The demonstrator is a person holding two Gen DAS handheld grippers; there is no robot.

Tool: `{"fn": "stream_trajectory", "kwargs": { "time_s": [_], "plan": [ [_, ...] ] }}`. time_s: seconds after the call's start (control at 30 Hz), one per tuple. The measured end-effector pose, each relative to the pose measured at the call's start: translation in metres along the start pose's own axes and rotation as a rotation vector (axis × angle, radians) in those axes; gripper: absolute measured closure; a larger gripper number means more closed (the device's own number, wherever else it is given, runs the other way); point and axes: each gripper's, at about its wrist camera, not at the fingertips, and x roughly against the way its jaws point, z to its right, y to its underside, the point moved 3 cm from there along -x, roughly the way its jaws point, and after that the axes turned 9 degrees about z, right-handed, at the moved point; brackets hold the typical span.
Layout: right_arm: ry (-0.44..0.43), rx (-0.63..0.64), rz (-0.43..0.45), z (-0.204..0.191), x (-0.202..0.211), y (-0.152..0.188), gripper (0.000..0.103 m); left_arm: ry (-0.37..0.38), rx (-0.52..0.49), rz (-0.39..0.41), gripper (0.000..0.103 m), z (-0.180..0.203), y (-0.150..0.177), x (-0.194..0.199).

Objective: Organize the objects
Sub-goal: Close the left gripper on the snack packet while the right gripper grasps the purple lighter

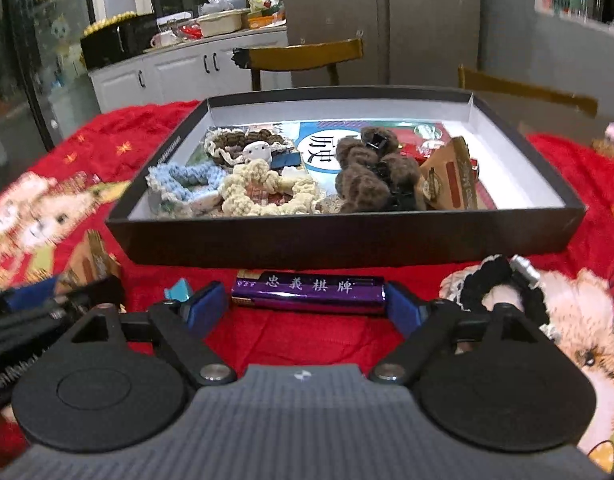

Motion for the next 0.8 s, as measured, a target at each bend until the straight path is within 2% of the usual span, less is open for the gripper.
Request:
{"fn": "stream_trajectory", "kwargs": {
  "time_s": [0.07, 0.3, 0.8],
  "plan": [
    [0.021, 0.016, 0.016, -0.002, 0.002, 0.002, 0.022, 0.000, 0.001, -0.001, 0.055, 0.000, 0.000, 0.000],
    [0.016, 0.014, 0.022, 0.002, 0.007, 0.003, 0.023, -0.005, 0.001, 0.007, 0.055, -0.001, 0.000, 0.000],
    [-0.031, -0.031, 0.016, 0.009, 0.015, 0.002, 0.023, -0.019, -0.040, 0.045, 0.056, 0.004, -0.001, 0.005]
  ]
}}
